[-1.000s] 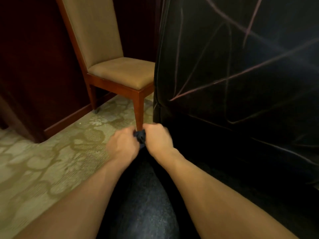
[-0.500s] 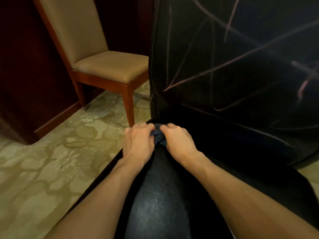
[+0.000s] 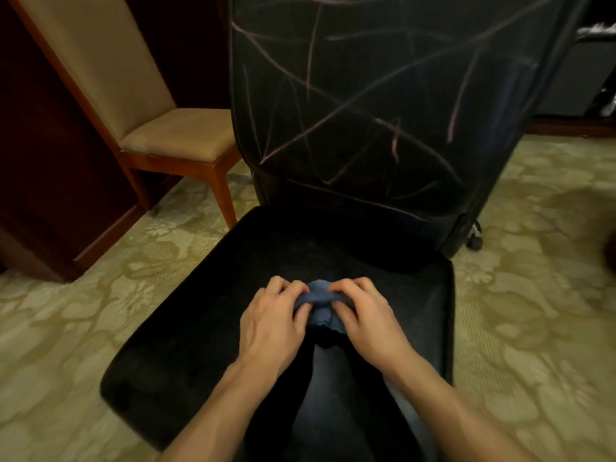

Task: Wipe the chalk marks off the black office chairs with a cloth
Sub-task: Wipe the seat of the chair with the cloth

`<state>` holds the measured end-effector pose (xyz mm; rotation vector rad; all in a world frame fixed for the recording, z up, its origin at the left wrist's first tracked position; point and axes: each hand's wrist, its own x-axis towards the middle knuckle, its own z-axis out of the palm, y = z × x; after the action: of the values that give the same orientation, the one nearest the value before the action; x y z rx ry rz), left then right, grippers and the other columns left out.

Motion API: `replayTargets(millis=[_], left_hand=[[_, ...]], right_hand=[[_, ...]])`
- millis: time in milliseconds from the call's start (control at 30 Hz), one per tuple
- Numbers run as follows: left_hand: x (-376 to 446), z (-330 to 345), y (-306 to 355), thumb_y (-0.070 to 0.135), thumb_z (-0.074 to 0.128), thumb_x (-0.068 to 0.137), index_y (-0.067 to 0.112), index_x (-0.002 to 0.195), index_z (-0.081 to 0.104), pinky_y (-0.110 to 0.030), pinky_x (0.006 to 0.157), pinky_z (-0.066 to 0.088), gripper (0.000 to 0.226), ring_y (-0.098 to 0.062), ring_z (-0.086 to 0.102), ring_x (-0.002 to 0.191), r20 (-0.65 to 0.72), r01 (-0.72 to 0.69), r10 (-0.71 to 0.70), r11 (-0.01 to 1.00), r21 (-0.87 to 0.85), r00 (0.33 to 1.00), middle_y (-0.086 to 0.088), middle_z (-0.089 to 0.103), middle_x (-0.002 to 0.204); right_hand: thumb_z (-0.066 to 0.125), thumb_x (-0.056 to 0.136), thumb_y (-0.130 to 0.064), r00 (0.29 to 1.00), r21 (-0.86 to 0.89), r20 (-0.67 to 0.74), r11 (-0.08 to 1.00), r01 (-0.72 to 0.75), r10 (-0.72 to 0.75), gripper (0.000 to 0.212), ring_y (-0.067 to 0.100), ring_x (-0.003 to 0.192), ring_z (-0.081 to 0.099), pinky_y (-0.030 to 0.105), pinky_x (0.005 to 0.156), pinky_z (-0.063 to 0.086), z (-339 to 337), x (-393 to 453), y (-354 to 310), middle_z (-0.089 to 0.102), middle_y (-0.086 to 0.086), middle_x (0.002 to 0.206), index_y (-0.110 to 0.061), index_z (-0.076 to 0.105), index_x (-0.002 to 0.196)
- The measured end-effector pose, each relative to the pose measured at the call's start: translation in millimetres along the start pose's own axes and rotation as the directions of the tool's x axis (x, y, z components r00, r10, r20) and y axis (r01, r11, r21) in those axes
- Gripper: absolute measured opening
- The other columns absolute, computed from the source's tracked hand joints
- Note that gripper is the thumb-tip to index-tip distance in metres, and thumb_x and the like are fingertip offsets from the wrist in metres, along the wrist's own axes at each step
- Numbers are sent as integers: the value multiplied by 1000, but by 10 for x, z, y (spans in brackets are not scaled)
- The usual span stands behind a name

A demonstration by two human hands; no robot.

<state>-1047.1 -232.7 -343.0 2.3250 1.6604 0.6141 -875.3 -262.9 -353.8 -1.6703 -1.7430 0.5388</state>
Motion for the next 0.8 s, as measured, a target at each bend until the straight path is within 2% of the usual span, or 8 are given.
replayTargets(millis=[67, 167, 333, 400, 467, 567, 667, 800], left_hand=[[-207, -29, 205, 37, 57, 96, 34, 115, 58, -28, 79, 45, 19, -13, 59, 98, 19, 33, -33, 999, -20, 999, 10, 51, 110], [-473, -1, 390, 26, 66, 91, 34, 103, 63, -25, 81, 48, 15, -8, 60, 93, 74, 115, -100, 961, -252, 992, 12, 58, 100], [-815, 65, 645, 18, 71, 87, 37, 97, 64, -21, 78, 52, 22, 0, 64, 93, 175, 266, -201, 747, -609, 964, 10, 67, 103], [-906, 91, 736, 18, 71, 86, 39, 100, 64, -28, 83, 56, 26, -4, 67, 96, 213, 303, -216, 689, -659, 953, 9, 68, 106], [-974, 80, 810, 12, 72, 85, 35, 101, 66, -35, 86, 58, 29, -10, 69, 98, 220, 309, -218, 621, -721, 951, 7, 71, 103], [-1044, 55, 896, 4, 72, 86, 29, 102, 70, -40, 88, 59, 30, -17, 71, 98, 207, 275, -182, 560, -782, 961, 4, 74, 101], [-1043, 61, 911, 7, 73, 81, 25, 104, 72, -39, 95, 55, 30, -15, 69, 103, 183, 242, -161, 574, -782, 970, 5, 74, 105], [-1027, 111, 886, -4, 70, 85, 25, 118, 68, -30, 100, 53, 44, -7, 66, 110, 311, 344, -153, 514, -785, 938, 6, 71, 118]], right_hand=[[61, 92, -10, 998, 164, -30, 985, -46, 51, 22, -2, 90, 54, 7, 79, 36, -73, -249, -11, 57, -5, 103, -23, 65, 109], [64, 87, -3, 991, 325, -50, 941, -98, 121, 28, -2, 93, 58, 5, 78, 38, -190, -589, -31, 64, -2, 100, -28, 64, 98], [59, 80, 4, 973, 535, -36, 827, -173, 227, 40, 10, 93, 67, 29, 81, 56, -391, -983, -28, 70, -4, 98, -31, 69, 96], [57, 79, 5, 964, 574, -24, 793, -204, 265, 43, 15, 88, 69, 36, 77, 58, -454, -1089, -17, 72, -1, 94, -33, 70, 93], [57, 78, 4, 961, 606, -20, 768, -208, 276, 43, 17, 91, 69, 34, 77, 58, -485, -1185, -4, 72, -1, 95, -35, 70, 91], [62, 75, -5, 957, 640, -94, 753, -153, 274, 39, 7, 116, 60, 29, 97, 50, -512, -1293, 29, 64, -10, 120, -39, 70, 93], [62, 78, 1, 946, 671, -177, 737, -86, 271, 41, 0, 125, 53, 24, 103, 42, -526, -1359, 53, 61, -15, 128, -35, 73, 93], [52, 79, 21, 941, 746, -181, 664, -58, 286, 48, 4, 120, 60, 21, 96, 47, -461, -1337, 101, 69, -12, 120, -19, 74, 92]])
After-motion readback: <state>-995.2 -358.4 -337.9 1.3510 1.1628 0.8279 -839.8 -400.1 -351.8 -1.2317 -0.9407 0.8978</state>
